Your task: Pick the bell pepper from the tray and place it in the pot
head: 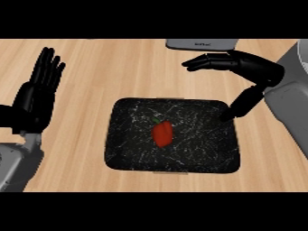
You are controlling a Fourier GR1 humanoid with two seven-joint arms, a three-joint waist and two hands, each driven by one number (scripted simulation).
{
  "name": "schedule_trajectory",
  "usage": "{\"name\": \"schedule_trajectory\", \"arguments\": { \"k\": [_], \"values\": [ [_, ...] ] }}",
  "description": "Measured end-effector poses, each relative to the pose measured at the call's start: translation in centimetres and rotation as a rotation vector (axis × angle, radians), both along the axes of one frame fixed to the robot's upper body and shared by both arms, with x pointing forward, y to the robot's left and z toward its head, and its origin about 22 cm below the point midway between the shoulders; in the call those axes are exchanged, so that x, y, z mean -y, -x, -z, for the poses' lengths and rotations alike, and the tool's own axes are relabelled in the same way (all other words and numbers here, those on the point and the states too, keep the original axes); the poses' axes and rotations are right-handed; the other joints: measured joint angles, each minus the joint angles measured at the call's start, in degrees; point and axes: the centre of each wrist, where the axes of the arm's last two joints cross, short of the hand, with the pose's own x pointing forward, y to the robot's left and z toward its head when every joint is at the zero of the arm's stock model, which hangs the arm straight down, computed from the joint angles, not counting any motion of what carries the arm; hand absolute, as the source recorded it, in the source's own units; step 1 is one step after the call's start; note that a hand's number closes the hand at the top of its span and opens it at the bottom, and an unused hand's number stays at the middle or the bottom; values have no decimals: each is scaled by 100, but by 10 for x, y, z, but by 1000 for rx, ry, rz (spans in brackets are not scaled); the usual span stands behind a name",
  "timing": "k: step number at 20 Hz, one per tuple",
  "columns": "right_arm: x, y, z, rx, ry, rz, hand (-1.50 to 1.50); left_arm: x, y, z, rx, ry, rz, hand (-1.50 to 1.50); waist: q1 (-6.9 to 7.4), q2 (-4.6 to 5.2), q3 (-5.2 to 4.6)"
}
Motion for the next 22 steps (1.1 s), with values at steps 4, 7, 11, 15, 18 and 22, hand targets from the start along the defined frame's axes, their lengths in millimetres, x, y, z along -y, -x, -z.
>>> {"name": "schedule_trajectory", "arguments": {
  "k": [4,7,11,15,18,22],
  "values": [
    [-22,-8,-4,78,180,-42,-150,4,-2,4,-6,-1,-13,0,-62,-35,-6],
    [-45,-7,2,112,278,-93,-150,1,-1,5,-16,2,-25,0,-132,-71,-9],
    [-69,-10,5,129,365,-122,-150,-7,-5,6,-20,-1,-36,0,-210,-94,-10],
    [-86,-6,21,118,445,-137,-150,-13,-3,10,-16,-1,-47,0,-260,-110,-11],
    [-94,-6,28,99,494,-132,-150,-14,-1,7,-17,-3,-48,0,-276,-117,-11],
    [-106,-4,45,75,545,-141,-150,-14,0,4,-17,-1,-51,0,-280,-118,-10]
  ]
}}
